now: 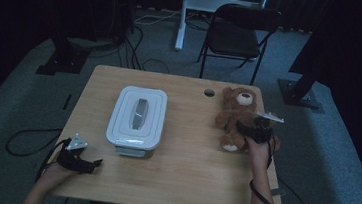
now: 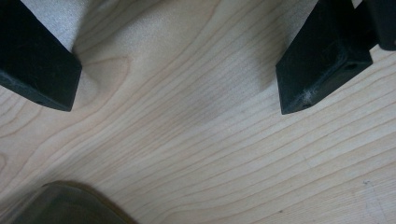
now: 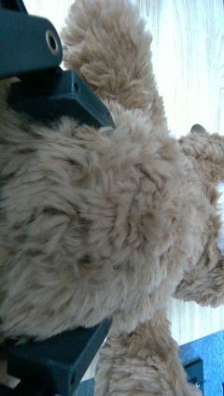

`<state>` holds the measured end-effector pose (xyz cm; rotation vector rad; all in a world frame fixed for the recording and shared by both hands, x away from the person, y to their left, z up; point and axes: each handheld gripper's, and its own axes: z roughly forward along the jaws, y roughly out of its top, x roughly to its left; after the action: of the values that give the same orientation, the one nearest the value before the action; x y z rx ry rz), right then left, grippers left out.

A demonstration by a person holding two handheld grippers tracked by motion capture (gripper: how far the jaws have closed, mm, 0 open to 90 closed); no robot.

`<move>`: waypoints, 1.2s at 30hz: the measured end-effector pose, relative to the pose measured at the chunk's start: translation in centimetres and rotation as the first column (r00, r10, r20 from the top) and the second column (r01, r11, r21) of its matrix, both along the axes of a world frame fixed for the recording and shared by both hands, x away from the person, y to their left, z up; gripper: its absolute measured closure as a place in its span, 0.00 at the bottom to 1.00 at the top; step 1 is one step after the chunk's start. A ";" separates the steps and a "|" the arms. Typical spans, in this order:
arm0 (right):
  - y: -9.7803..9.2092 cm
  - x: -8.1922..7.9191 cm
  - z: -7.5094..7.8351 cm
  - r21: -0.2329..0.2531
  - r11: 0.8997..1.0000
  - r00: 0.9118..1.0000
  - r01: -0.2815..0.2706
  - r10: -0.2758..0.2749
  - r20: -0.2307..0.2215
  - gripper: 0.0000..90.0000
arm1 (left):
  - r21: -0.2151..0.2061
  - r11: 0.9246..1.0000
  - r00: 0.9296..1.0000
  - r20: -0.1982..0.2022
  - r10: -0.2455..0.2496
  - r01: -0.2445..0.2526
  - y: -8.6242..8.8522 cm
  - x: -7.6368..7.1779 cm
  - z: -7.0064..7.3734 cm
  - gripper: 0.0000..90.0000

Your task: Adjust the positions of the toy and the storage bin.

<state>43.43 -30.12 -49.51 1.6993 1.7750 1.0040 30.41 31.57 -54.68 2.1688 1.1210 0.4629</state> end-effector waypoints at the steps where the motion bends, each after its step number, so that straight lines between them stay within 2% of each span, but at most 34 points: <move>1: -0.1 0.0 0.0 0.007 1.000 1.000 0.000 -0.001 0.000 0.14 | 0.000 1.000 1.000 -0.001 0.000 0.000 0.0 0.0 0.0 0.01; 5: -0.5 -0.2 0.5 0.026 1.000 1.000 0.016 -0.016 -0.003 0.13 | 0.001 1.000 1.000 -0.001 0.014 -0.014 0.0 0.0 0.0 0.01; 10: -0.5 -0.7 1.5 0.002 1.000 1.000 0.011 -0.011 -0.001 0.13 | 0.000 1.000 1.000 0.005 0.030 -0.030 -0.1 0.2 0.1 0.01; 12: -0.2 -1.0 2.1 -0.027 1.000 1.000 0.012 -0.011 0.012 0.13 | -0.016 0.998 0.998 0.016 0.055 -0.055 0.0 0.4 0.3 0.01; 14: 0.2 -1.4 2.9 -0.035 0.999 0.999 0.006 -0.004 0.044 0.13 | -0.033 0.996 0.997 0.020 0.080 -0.079 0.3 0.7 0.7 0.01; 17: 1.1 -1.8 4.2 -0.020 0.999 0.996 -0.032 0.033 0.083 0.13 | -0.012 0.995 0.995 0.006 0.101 -0.101 0.3 1.2 1.2 0.01; 21: 3.1 -2.0 5.3 -0.020 0.996 0.990 -0.082 0.083 0.112 0.13 | -0.023 0.991 0.991 0.021 0.131 -0.131 0.3 1.7 1.6 0.01; 22: 4.0 -2.0 5.7 -0.022 0.994 0.986 -0.103 0.105 0.129 0.13 | -0.027 0.988 0.988 0.027 0.150 -0.149 0.2 2.1 1.8 0.01; 25: 5.7 -2.0 6.4 -0.025 0.991 0.979 -0.132 0.134 0.156 0.13 | -0.015 0.987 0.986 0.041 0.159 -0.158 -0.1 2.7 2.1 0.01; 26: 5.7 -2.0 6.4 -0.025 0.991 0.979 -0.132 0.134 0.156 0.13 | -0.006 0.987 0.986 0.047 0.162 -0.162 -0.3 3.0 2.2 0.01; 27: 6.5 -2.0 6.6 -0.026 0.989 0.975 -0.148 0.150 0.164 0.13 | -0.009 0.987 0.986 0.047 0.159 -0.159 -0.4 3.3 2.3 0.01; 28: 7.1 -1.9 6.7 -0.029 0.986 0.972 -0.162 0.165 0.165 0.13 | 0.007 0.988 0.987 0.052 0.152 -0.153 -0.7 3.8 2.4 0.01; 31: 10.1 -1.5 6.3 -0.056 0.975 0.962 -0.214 0.220 0.161 0.13 | 0.023 0.989 0.988 0.056 0.144 -0.145 -1.1 4.4 2.5 0.01; 33: 11.4 -1.4 5.9 -0.070 0.969 0.955 -0.238 0.247 0.163 0.13 | 0.020 0.991 0.990 0.056 0.129 -0.130 -1.4 5.0 2.7 0.01; 36: 13.5 -0.9 4.9 -0.079 0.956 0.946 -0.282 0.291 0.142 0.13 | 0.023 0.993 0.992 0.059 0.113 -0.115 -1.8 5.7 2.9 0.01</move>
<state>42.49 -16.58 -44.65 1.3143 1.9646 1.1575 36.11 29.81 -51.74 2.1075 1.2178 0.5902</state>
